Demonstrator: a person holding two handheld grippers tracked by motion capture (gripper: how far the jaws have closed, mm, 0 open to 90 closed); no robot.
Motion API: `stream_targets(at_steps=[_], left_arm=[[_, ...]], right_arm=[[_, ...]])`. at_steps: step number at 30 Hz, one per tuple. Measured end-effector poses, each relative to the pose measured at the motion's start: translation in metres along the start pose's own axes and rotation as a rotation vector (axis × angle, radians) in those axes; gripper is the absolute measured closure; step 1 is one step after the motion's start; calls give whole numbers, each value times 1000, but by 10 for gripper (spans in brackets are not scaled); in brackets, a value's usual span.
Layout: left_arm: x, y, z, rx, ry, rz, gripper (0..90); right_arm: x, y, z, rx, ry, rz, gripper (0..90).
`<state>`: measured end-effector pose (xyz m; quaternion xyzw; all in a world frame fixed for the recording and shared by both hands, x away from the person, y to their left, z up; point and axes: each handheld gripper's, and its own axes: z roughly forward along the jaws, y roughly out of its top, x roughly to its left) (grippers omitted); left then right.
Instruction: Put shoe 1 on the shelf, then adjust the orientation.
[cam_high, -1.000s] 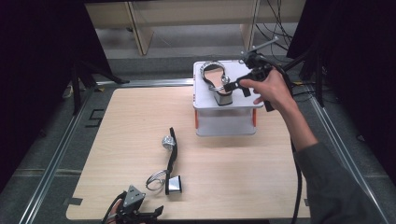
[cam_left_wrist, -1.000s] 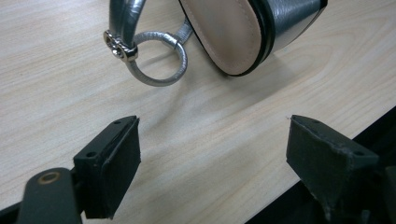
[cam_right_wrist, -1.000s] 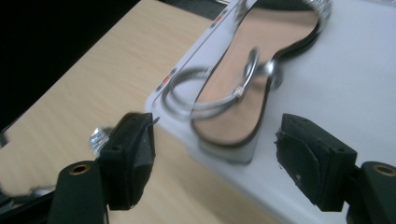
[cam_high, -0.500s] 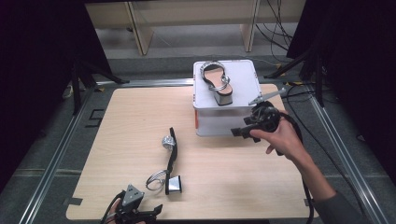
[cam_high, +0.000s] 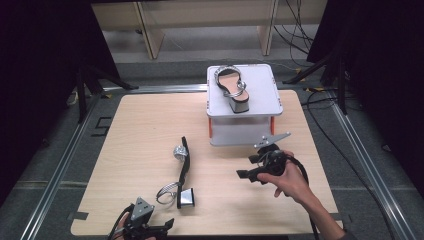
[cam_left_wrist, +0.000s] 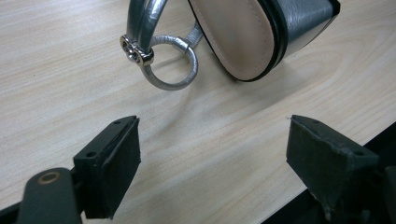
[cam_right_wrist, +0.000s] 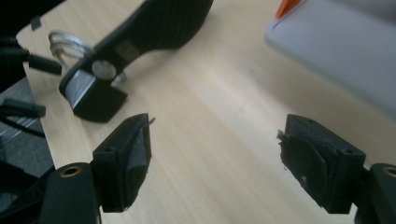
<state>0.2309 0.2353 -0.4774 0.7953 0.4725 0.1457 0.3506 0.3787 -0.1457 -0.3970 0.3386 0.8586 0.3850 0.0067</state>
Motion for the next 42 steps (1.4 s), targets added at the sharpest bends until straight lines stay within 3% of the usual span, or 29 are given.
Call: stream_targets(at_steps=[3, 5, 6, 9, 10, 11, 12, 14, 15, 16, 17, 20, 22, 24, 25, 26, 27, 29, 30, 33, 34, 35, 37, 39, 40, 42], left_arm=[[0, 0, 0, -1, -3, 5, 171], [-1, 0, 0, -9, -3, 0, 172], [-1, 0, -1, -3, -2, 6, 172], [-1, 1, -1, -20, 6, -12, 172], [1, 1, 0, -19, 18, 9, 172], [1, 2, -1, -20, 8, -2, 174], [0, 2, -1, -29, 15, -16, 178], [2, 5, 0, -52, 18, -15, 192], [2, 6, 0, -53, 20, -20, 208], [5, 8, 2, -50, 39, 0, 217], [4, 10, 4, -61, 43, 0, 233], [4, 17, 9, -76, 33, -2, 279], [9, 20, 12, -64, 44, 26, 312], [12, 22, 15, -62, 46, 16, 400], [15, 23, 17, -63, 69, 50, 450], [14, 24, 17, -85, 73, 33, 515], [20, 26, 15, -101, 78, 101, 597], [17, 29, 11, -153, 70, 65, 739], [16, 31, 8, -173, 66, 83, 777], [6, 39, 1, -210, 64, 117, 814], [3, 42, -1, -216, 57, 136, 817], [-2, 47, -2, -228, 41, 152, 818], [-10, 54, -2, -245, 22, 170, 819], [-19, 64, 0, -246, 7, 217, 817], [-22, 69, 4, -256, -2, 242, 816], [-29, 78, 11, -233, -12, 275, 812]], right_arm=[[3, -12, 16, 41, 17, 2, 249], [6, -16, 23, 72, 31, 28, 247], [5, -18, 26, 71, 27, 1, 245], [6, -20, 28, 68, 33, -20, 245], [6, -21, 28, 66, 32, -28, 245], [7, -22, 28, 70, 38, -6, 245], [6, -22, 29, 70, 36, -23, 245], [6, -25, 28, 78, 32, -1, 246], [5, -27, 28, 82, 27, 5, 246], [6, -27, 28, 83, 28, 16, 246], [3, -28, 28, 77, 27, -10, 247], [3, -31, 27, 76, 22, 0, 248], [4, -32, 28, 65, 27, 5, 248], [3, -32, 26, 82, 26, -4, 249], [3, -32, 26, 80, 27, -6, 249], [3, -33, 27, 78, 28, -18, 249], [5, -33, 27, 67, 24, -15, 250], [6, -33, 26, 76, 30, -22, 251], [6, -33, 25, 73, 32, -23, 252], [7, -33, 24, 76, 36, -9, 252], [5, -33, 23, 67, 28, -26, 252], [6, -33, 23, 74, 36, 5, 252], [3, -33, 22, 60, 31, -12, 253], [3, -33, 20, 55, 27, -17, 254], [4, -33, 19, 61, 33, 7, 255], [4, -33, 18, 60, 32, -12, 306]])
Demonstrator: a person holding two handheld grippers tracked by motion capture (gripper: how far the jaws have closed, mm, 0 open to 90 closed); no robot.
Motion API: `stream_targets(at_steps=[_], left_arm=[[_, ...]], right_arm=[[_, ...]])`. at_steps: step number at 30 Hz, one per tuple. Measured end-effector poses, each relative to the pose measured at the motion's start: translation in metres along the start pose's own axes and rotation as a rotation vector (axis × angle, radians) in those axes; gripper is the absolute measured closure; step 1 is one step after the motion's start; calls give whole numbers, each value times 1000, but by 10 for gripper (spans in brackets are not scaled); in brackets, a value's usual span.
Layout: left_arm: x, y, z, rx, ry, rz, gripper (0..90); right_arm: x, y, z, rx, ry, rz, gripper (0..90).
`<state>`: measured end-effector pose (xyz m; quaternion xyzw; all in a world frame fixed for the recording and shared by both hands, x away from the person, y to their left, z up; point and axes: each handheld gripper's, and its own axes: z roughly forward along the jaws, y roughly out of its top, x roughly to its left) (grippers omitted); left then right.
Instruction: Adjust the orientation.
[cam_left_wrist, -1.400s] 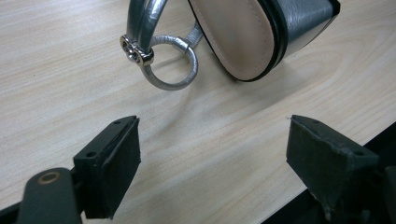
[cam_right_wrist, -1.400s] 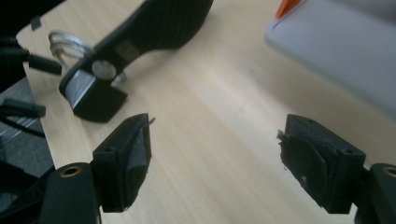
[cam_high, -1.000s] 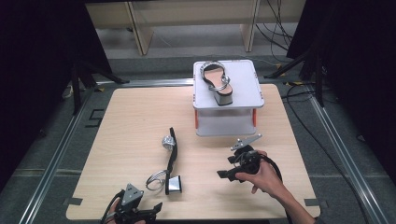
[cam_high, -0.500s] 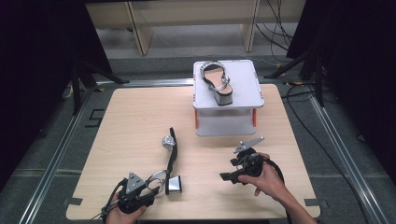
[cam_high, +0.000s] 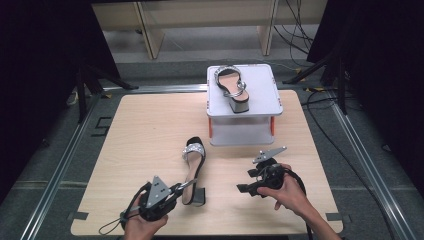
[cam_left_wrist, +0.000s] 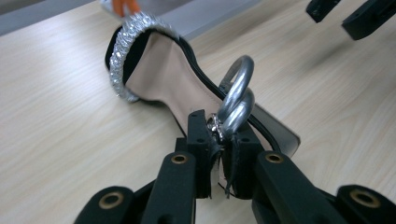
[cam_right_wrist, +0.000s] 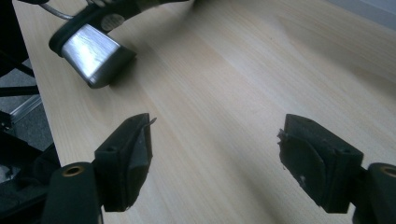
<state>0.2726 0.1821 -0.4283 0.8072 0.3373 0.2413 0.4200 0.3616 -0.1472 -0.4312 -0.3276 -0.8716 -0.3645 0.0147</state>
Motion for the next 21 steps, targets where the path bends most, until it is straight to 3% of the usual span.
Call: stream_targets(at_steps=[4, 6, 7, 8, 9, 11, 12, 13, 15, 16, 17, 18, 21], left_arm=[[-6, 11, 25, 22, -48, 6, 769], [-9, 16, 32, 27, -80, -50, 680], [-10, 17, 34, 40, -71, -34, 568], [-12, 18, 33, 66, -57, -28, 488], [-14, 16, 30, 61, -60, -48, 429], [-14, 12, 23, 80, -63, -64, 357], [-13, 9, 17, 91, -64, -85, 327], [-14, 4, 12, 84, -67, -117, 297], [-12, -7, 3, 104, -59, -118, 281], [-15, -15, 0, 111, -67, -144, 279], [-16, -23, -2, 143, -78, -144, 276], [-20, -30, -1, 158, -90, -178, 276], [-22, -39, 11, 190, -110, -178, 299]], right_arm=[[3, 0, 1, 6, 6, -25, 329], [6, 0, 1, 11, 10, -17, 329], [7, 1, 2, 5, 10, -38, 329], [8, 1, 2, 5, 11, -39, 331], [10, 1, 3, 4, 8, -45, 337], [13, 2, 5, 3, 15, -74, 353], [16, 3, 5, 7, 18, -61, 357], [15, 4, 6, -2, 18, -98, 361], [18, 4, 8, 8, 26, -102, 367], [20, 4, 9, 8, 26, -94, 369], [20, 5, 10, 9, 26, -113, 369], [21, 5, 11, 16, 26, -101, 369], [23, 7, 15, 18, 26, -112, 346]])
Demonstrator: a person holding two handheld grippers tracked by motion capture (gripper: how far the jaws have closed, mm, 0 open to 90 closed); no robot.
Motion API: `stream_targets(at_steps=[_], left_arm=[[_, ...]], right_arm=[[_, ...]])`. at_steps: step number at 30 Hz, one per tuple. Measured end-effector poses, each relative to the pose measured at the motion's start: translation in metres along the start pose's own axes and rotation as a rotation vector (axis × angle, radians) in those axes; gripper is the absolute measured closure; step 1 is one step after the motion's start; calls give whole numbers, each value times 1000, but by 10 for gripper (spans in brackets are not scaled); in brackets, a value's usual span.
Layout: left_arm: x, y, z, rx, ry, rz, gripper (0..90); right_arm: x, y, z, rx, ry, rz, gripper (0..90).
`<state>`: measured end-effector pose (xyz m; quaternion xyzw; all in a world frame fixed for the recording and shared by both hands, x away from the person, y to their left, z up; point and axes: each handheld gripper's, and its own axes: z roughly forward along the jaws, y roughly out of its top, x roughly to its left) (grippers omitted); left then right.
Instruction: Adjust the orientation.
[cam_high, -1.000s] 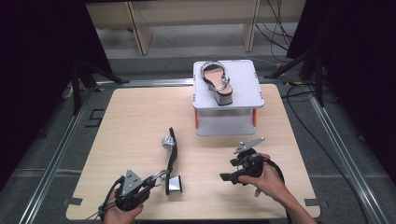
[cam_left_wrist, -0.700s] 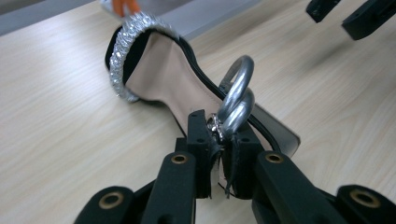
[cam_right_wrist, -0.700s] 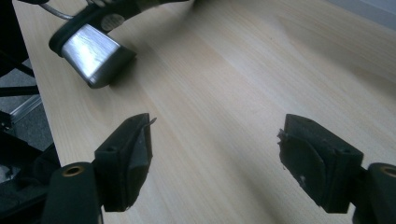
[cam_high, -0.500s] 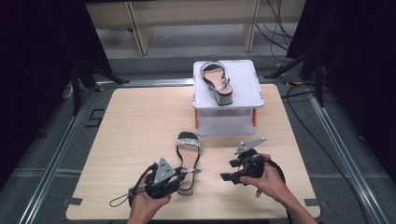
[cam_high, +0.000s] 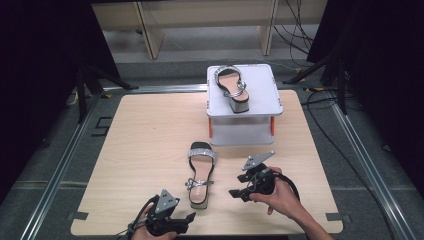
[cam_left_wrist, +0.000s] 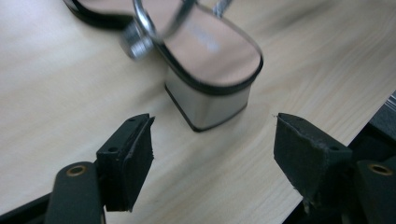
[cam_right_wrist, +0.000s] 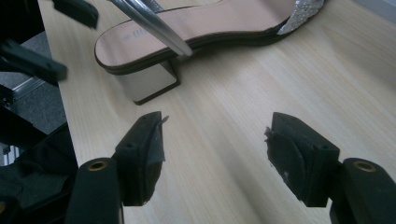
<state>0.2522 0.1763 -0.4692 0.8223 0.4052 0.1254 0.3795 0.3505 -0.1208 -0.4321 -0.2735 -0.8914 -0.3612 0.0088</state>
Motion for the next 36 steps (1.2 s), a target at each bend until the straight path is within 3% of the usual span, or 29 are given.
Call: stream_targets(at_steps=[2, 3, 5, 6, 7, 9, 12, 13, 14, 16, 17, 19, 22, 24, 25, 28, 33, 35, 36], left_arm=[[2, 3, 9, 3, 7, 57, 324], [-3, 5, 13, -13, -7, 35, 322], [-6, 10, 19, 3, -9, 105, 345], [-9, 13, 22, 12, 1, 108, 328], [-9, 16, 25, 31, 13, 162, 287], [-17, 19, 32, 16, 2, 129, 300], [-33, 26, 43, 13, -21, 155, 294], [-39, 29, 48, 14, -26, 165, 287], [-44, 33, 53, 28, -32, 210, 274], [-57, 39, 65, 32, -57, 227, 251], [-61, 43, 70, 39, -65, 254, 255], [-70, 49, 80, 25, -101, 249, 282], [-72, 50, 78, 36, -107, 273, 263], [-69, 47, 70, 16, -95, 242, 265], [-66, 45, 64, 17, -79, 232, 266], [-57, 37, 45, -3, -66, 214, 265], [-41, 18, 21, -21, -32, 172, 259], [-34, 7, 13, 3, -12, 127, 258], [-30, 5, 10, 19, -14, 137, 258]], right_arm=[[3, 1, -1, -4, 0, 15, 340], [4, 1, -2, -7, -1, 14, 337], [3, 1, -3, -16, 4, 5, 330], [2, 1, -4, -20, -2, 24, 328], [0, 1, -4, -23, -5, 9, 326], [-2, 1, -6, -19, -11, 28, 325], [-6, -1, -9, -23, -21, 61, 324], [-7, -1, -9, -27, -24, 52, 324], [-8, -1, -11, -31, -21, 52, 324], [-10, 0, -14, -43, -36, 69, 322], [-11, 0, -16, -56, -44, 67, 322], [-14, 4, -24, -87, -55, 65, 321], [-16, 12, -36, -118, -74, 56, 319], [-16, 21, -41, -132, -93, 36, 316], [-15, 26, -42, -134, -91, 49, 316], [-14, 44, -36, -114, -94, 29, 309], [-6, 71, -11, -52, -75, 27, 293], [-3, 80, 3, -15, -79, 10, 290], [-1, 86, 12, 3, -81, 12, 289]])
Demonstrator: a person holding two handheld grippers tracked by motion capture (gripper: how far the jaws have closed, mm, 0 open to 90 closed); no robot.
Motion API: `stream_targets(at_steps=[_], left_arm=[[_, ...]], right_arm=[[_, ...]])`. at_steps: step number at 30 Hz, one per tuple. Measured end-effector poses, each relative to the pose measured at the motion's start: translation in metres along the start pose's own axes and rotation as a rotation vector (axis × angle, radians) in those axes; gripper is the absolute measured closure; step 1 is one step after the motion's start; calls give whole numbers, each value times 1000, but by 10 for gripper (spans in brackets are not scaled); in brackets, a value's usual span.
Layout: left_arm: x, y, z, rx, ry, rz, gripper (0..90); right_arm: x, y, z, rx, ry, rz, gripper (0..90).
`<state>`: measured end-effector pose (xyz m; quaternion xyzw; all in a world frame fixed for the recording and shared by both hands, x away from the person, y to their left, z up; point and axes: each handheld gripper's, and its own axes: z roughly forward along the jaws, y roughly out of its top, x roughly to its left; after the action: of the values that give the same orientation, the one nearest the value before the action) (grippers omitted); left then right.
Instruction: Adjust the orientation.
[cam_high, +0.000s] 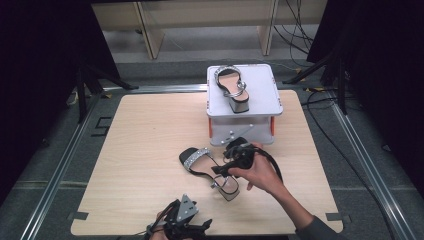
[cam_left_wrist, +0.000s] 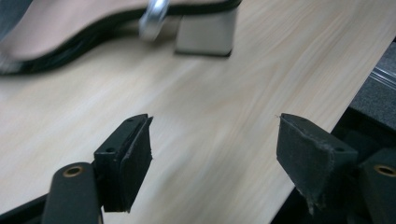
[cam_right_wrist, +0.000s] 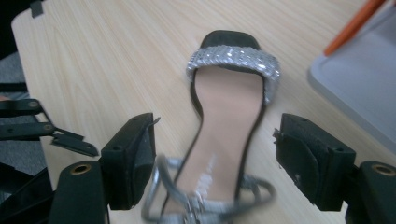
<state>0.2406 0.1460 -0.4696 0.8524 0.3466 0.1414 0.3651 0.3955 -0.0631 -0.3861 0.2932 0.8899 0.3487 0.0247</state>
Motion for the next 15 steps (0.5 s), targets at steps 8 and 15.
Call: stream_targets(at_steps=[8, 15], left_arm=[[13, -26, -17, -4, 24, -72, 258], [11, -30, -18, -31, 11, -139, 258]], right_arm=[[9, 28, 49, 138, -11, -4, 287], [-4, 27, 77, 253, -83, 5, 287]])
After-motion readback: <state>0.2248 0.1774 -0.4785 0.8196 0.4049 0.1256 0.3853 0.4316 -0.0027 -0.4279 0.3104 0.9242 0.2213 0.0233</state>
